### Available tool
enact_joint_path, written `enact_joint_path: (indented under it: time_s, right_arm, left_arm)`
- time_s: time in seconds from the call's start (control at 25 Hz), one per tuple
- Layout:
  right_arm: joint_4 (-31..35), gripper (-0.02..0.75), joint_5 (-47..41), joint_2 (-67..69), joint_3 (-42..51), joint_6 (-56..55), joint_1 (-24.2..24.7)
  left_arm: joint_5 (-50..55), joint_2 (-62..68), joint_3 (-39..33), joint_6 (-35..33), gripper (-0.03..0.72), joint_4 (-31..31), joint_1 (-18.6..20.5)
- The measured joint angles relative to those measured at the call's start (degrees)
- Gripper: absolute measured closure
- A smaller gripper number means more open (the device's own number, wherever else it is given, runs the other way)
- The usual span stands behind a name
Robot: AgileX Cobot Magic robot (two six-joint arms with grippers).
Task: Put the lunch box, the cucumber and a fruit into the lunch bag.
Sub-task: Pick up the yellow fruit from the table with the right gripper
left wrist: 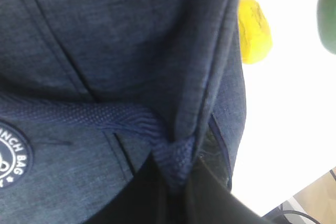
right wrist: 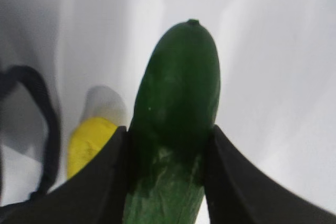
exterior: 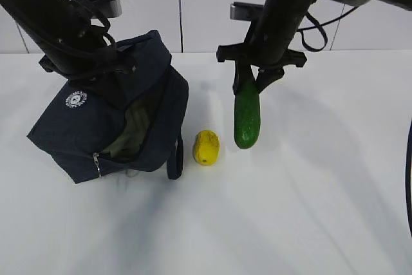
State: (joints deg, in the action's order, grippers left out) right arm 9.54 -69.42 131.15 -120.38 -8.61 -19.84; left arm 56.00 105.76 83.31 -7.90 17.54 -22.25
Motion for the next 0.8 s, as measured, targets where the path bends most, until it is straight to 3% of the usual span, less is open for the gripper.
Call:
enact_joint_path:
  time_s: [0.52, 0.8]
  right_arm:
    - [17.4, 0.441, 0.8, 0.0, -3.9, 13.0, 0.6]
    - [32.6, 0.443, 3.3, 3.3, -3.9, 19.7, 0.6]
  left_arm:
    - [-0.9, 0.0, 0.8, 0.0, 0.696, 0.1, 0.0]
    - [-1.1, 0.0, 3.4, 0.0, 0.696, 2.9, 0.0]
